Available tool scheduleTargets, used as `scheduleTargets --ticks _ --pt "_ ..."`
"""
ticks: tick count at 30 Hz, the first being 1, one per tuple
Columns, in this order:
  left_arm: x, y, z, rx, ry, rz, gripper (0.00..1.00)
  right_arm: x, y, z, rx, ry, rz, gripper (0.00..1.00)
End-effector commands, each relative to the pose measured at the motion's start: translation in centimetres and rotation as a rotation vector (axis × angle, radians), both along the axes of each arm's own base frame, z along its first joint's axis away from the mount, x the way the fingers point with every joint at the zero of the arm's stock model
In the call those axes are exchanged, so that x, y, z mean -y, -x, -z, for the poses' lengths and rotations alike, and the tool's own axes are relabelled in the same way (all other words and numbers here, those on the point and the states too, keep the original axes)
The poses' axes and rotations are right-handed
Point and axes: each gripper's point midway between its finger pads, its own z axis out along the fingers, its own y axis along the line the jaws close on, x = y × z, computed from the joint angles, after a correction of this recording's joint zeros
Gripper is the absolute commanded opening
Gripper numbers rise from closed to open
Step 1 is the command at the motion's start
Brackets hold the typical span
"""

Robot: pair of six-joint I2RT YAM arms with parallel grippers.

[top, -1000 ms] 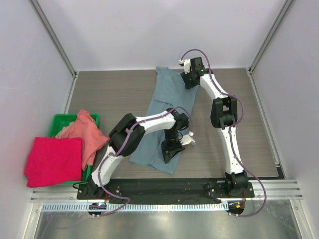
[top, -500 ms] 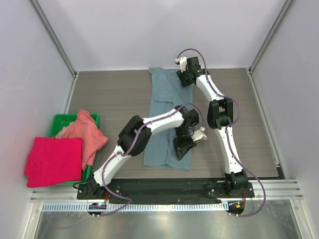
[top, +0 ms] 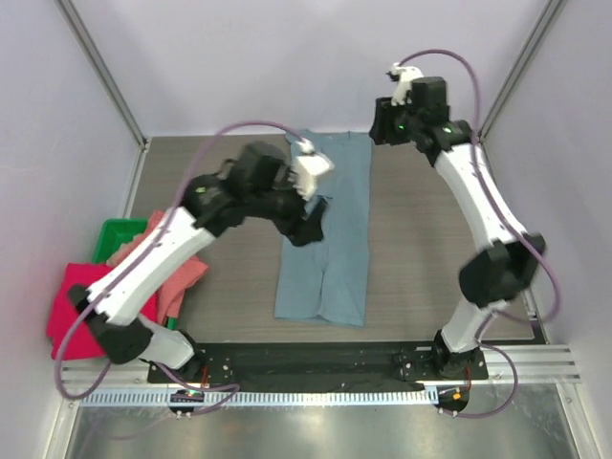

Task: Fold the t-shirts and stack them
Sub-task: Fold the tshirt

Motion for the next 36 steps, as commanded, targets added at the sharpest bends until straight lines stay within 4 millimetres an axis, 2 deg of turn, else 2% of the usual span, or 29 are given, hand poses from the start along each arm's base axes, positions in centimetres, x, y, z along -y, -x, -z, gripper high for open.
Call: scheduleTargets --ticks 1,2,3,4,5,6,8,9,11,12,14,15,18,21,24,27,36 --pt "-3.6 -3.2 4.6 -0.278 0.049 -0.398 0.69 -1.5 8.1 3.7 -0.265 -0.234 -0.01 0.53" --pt "-5.5 -4.5 5.4 -0.333 0.082 -0.5 0.68 -1.6 9.5 4.9 -0.313 -0.255 -0.014 0.53" --pt "-6.4 -3.4 7.4 -0.447 0.102 -0.569 0.66 -1.5 12.1 8.5 -0.425 -0.271 -0.009 0.53" --pt "-6.6 -4.0 8.1 -0.465 0.136 -0.603 0.66 -1.6 14.0 8.3 -0.443 -0.308 -0.018 0.53" --pt "-7.5 -4.2 9.1 -0.494 0.145 -0.647 0.66 -2.6 16.0 9.1 -0.515 -0.372 -0.052 0.53" --pt "-8.1 -3.4 11.6 -0.559 0.119 -0.689 0.66 -2.6 18.7 12.1 -0.62 -0.391 -0.047 0.53" --pt "-8.7 -3.2 13.1 -0.589 0.127 -0.723 0.66 -3.1 22.0 13.2 -0.715 -0.46 -0.055 0.53" --pt "-9.4 -2.5 15.1 -0.624 0.098 -0.746 0.65 -2.8 24.3 15.7 -0.801 -0.46 -0.027 0.53" --pt "-10.2 -2.1 16.7 -0.675 0.095 -0.793 0.65 -2.5 26.8 17.5 -0.885 -0.474 0.007 0.53" --pt "-10.7 -1.0 18.4 -0.725 0.064 -0.806 0.64 -2.3 28.9 19.4 -0.967 -0.482 0.028 0.53" --pt "-11.4 0.4 20.9 -0.8 0.02 -0.831 0.64 -2.3 30.8 21.0 -1.035 -0.501 0.051 0.53" --pt "-11.5 0.8 21.5 -0.826 0.015 -0.836 0.64 -2.2 32.5 22.4 -1.102 -0.514 0.085 0.53" --pt "-11.6 2.2 23.6 -0.908 -0.003 -0.86 0.64 -2.3 34.3 23.7 -1.152 -0.497 0.102 0.54" --pt "-11.7 3.1 25.2 -0.962 -0.03 -0.89 0.64 -2.8 35.4 24.2 -1.197 -0.451 0.098 0.55" --pt "-11.5 3.1 26.5 -0.997 -0.031 -0.911 0.64 -3.0 36.2 25.3 -1.246 -0.444 0.129 0.55" --pt "-11.4 3.1 27.5 -1.025 -0.044 -0.926 0.61 -3.1 36.1 25.9 -1.255 -0.441 0.14 0.55" --pt "-11.0 3.8 28.2 -1.085 -0.047 -0.923 0.51 -3.4 36.8 26.9 -1.286 -0.39 0.145 0.55"
